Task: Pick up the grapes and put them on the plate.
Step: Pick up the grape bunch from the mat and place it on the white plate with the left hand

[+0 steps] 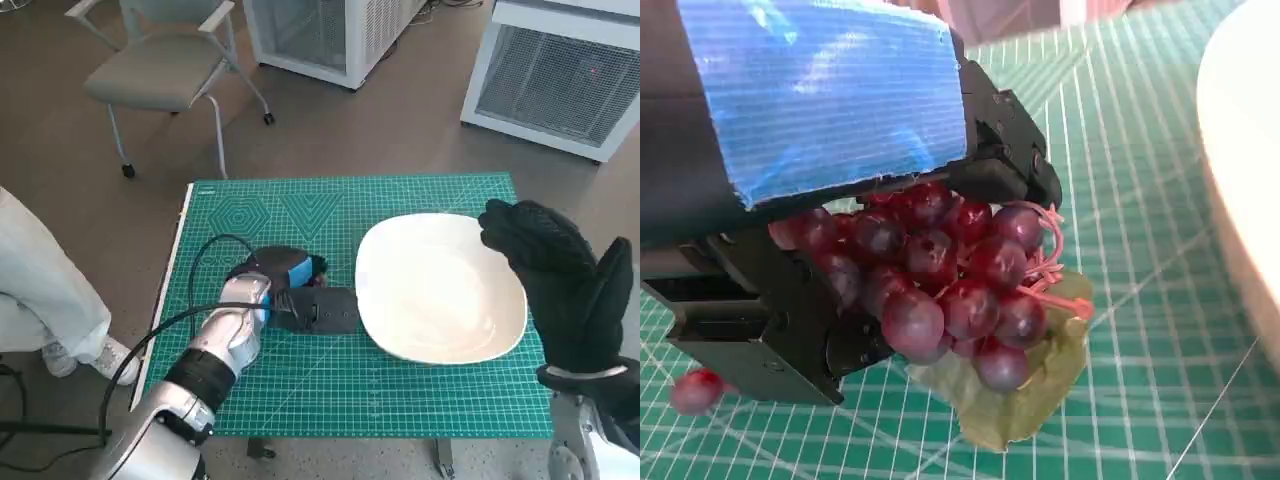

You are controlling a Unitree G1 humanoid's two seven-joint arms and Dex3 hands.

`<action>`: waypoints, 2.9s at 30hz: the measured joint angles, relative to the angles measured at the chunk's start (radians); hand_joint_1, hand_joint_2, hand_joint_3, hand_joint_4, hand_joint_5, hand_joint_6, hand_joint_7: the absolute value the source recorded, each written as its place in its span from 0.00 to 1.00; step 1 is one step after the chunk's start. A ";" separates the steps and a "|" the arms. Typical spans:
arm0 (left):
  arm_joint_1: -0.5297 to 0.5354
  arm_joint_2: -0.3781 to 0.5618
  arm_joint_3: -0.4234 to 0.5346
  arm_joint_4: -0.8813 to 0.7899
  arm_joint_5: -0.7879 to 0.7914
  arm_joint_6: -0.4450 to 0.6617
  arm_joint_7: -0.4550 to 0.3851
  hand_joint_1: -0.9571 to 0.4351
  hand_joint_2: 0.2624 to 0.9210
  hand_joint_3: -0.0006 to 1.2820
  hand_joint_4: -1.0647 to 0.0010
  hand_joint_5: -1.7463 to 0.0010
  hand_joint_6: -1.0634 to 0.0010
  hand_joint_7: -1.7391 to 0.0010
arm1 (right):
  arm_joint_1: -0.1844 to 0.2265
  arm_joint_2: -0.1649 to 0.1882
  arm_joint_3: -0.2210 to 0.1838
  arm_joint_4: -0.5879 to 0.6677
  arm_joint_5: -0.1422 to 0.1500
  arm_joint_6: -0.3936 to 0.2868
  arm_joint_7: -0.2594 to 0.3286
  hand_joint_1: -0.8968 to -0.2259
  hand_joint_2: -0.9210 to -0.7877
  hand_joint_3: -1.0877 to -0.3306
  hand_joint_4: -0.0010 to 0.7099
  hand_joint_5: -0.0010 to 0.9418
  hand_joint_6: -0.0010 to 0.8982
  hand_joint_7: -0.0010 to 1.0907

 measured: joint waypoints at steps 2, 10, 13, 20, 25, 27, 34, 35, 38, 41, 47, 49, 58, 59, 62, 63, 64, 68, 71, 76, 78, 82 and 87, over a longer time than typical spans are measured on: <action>0.002 0.009 0.003 -0.021 -0.006 -0.007 0.000 0.97 0.54 0.68 0.60 0.03 0.67 1.00 | 0.000 0.000 0.000 0.001 0.000 -0.001 0.000 0.85 0.00 0.63 0.63 0.91 0.27 0.91; 0.021 0.054 0.014 -0.134 -0.015 -0.020 -0.025 0.91 0.64 0.62 0.65 0.03 0.52 0.82 | -0.001 0.000 0.000 0.001 0.000 -0.005 0.000 0.85 0.00 0.63 0.63 0.90 0.27 0.91; 0.031 0.076 0.021 -0.199 -0.017 -0.015 -0.055 0.78 0.63 0.55 0.65 0.05 0.46 0.50 | -0.002 0.000 0.000 0.002 0.000 -0.006 0.000 0.85 0.00 0.63 0.63 0.90 0.27 0.91; 0.073 0.135 0.066 -0.432 -0.027 0.025 -0.141 0.70 0.58 0.51 0.49 0.16 0.44 0.29 | -0.006 -0.001 -0.001 0.006 0.000 -0.009 0.001 0.85 0.00 0.63 0.63 0.90 0.28 0.91; 0.095 0.156 0.116 -0.603 -0.042 0.077 -0.184 0.69 0.83 0.20 0.35 0.26 0.37 0.40 | -0.009 -0.001 -0.001 0.009 0.000 -0.011 0.001 0.85 0.00 0.63 0.63 0.90 0.28 0.91; 0.101 0.163 0.135 -0.666 -0.045 0.091 -0.194 0.69 0.90 0.12 0.32 0.30 0.37 0.40 | -0.010 -0.001 -0.001 0.010 0.000 -0.013 0.001 0.85 0.00 0.63 0.63 0.90 0.28 0.91; 0.106 0.172 0.173 -0.805 -0.050 0.099 -0.202 0.69 0.97 0.04 0.30 0.31 0.34 0.43 | -0.013 0.000 -0.001 0.013 0.000 -0.017 0.001 0.85 0.00 0.63 0.63 0.90 0.27 0.91; 0.107 0.172 0.175 -0.817 -0.051 0.097 -0.202 0.69 0.97 0.04 0.30 0.31 0.33 0.44 | -0.013 0.000 0.000 0.014 0.000 -0.018 0.001 0.85 0.00 0.63 0.63 0.90 0.27 0.91; 0.107 0.172 0.177 -0.840 -0.051 0.083 -0.202 0.69 0.97 0.03 0.32 0.28 0.29 0.48 | -0.014 0.000 0.000 0.014 0.000 -0.020 0.001 0.85 0.00 0.64 0.63 0.90 0.27 0.91; 0.107 0.171 0.177 -0.847 -0.051 0.062 -0.201 0.69 0.98 0.03 0.33 0.25 0.27 0.51 | -0.013 0.000 0.000 0.014 0.000 -0.022 0.001 0.85 0.00 0.64 0.63 0.90 0.27 0.90; 0.104 0.154 0.177 -0.828 -0.062 0.029 -0.201 0.69 0.98 0.03 0.34 0.25 0.28 0.51 | -0.013 0.000 -0.001 0.013 0.000 -0.023 0.001 0.85 0.00 0.64 0.64 0.90 0.28 0.90; 0.102 0.144 0.176 -0.817 -0.071 0.023 -0.202 0.69 0.99 0.03 0.34 0.25 0.28 0.51 | -0.013 0.000 -0.001 0.013 0.000 -0.024 0.001 0.85 0.00 0.64 0.64 0.90 0.28 0.90; 0.054 0.090 0.162 -0.782 -0.083 0.017 -0.216 0.69 0.97 0.03 0.29 0.29 0.31 0.48 | -0.006 0.000 -0.004 0.003 0.000 -0.032 0.001 0.84 0.00 0.64 0.64 0.90 0.28 0.90; 0.045 0.082 0.158 -0.775 -0.083 0.016 -0.215 0.69 0.97 0.04 0.29 0.29 0.31 0.47 | -0.005 0.000 -0.004 0.002 0.000 -0.032 0.001 0.84 0.00 0.64 0.64 0.90 0.28 0.90; 0.014 0.049 0.146 -0.745 -0.083 0.008 -0.205 0.69 0.97 0.04 0.28 0.30 0.32 0.46 | -0.001 0.000 -0.006 -0.002 0.000 -0.032 0.001 0.84 0.00 0.64 0.64 0.90 0.28 0.90; 0.004 0.037 0.142 -0.732 -0.083 0.002 -0.199 0.69 0.97 0.04 0.28 0.30 0.32 0.46 | 0.001 0.000 -0.006 -0.004 0.000 -0.032 0.001 0.84 0.00 0.64 0.64 0.90 0.28 0.90; -0.006 0.025 0.137 -0.718 -0.083 -0.006 -0.192 0.69 0.97 0.04 0.29 0.30 0.32 0.46 | 0.003 0.000 -0.006 -0.007 0.000 -0.033 0.001 0.84 0.00 0.64 0.64 0.90 0.28 0.90; -0.050 -0.023 0.117 -0.647 -0.084 -0.054 -0.157 0.69 0.99 0.04 0.35 0.26 0.34 0.46 | 0.013 0.001 -0.007 -0.023 0.000 -0.032 -0.001 0.84 0.00 0.64 0.64 0.90 0.28 0.90; -0.084 -0.054 0.105 -0.576 -0.087 -0.102 -0.127 0.69 1.00 0.05 0.37 0.25 0.36 0.43 | 0.020 0.001 -0.008 -0.036 0.000 -0.032 -0.002 0.84 0.00 0.64 0.64 0.90 0.28 0.90; -0.148 -0.098 0.099 -0.435 -0.106 -0.192 -0.075 0.69 1.00 0.06 0.36 0.31 0.41 0.35 | 0.028 0.001 -0.014 -0.051 0.001 -0.029 -0.006 0.84 0.00 0.64 0.64 0.89 0.28 0.90; -0.174 -0.115 0.100 -0.368 -0.120 -0.235 -0.050 0.69 1.00 0.06 0.35 0.32 0.43 0.33 | 0.030 0.001 -0.018 -0.055 0.001 -0.029 -0.009 0.84 0.00 0.64 0.64 0.89 0.28 0.90; -0.221 -0.150 0.100 -0.243 -0.135 -0.317 -0.002 0.69 1.00 0.06 0.34 0.34 0.44 0.31 | 0.035 0.001 -0.024 -0.060 0.001 -0.029 -0.011 0.84 0.00 0.64 0.65 0.89 0.28 0.90; -0.253 -0.182 0.095 -0.136 -0.140 -0.382 0.029 0.69 1.00 0.07 0.35 0.31 0.44 0.34 | 0.046 0.001 -0.029 -0.065 0.001 -0.029 -0.014 0.84 0.00 0.64 0.65 0.89 0.29 0.90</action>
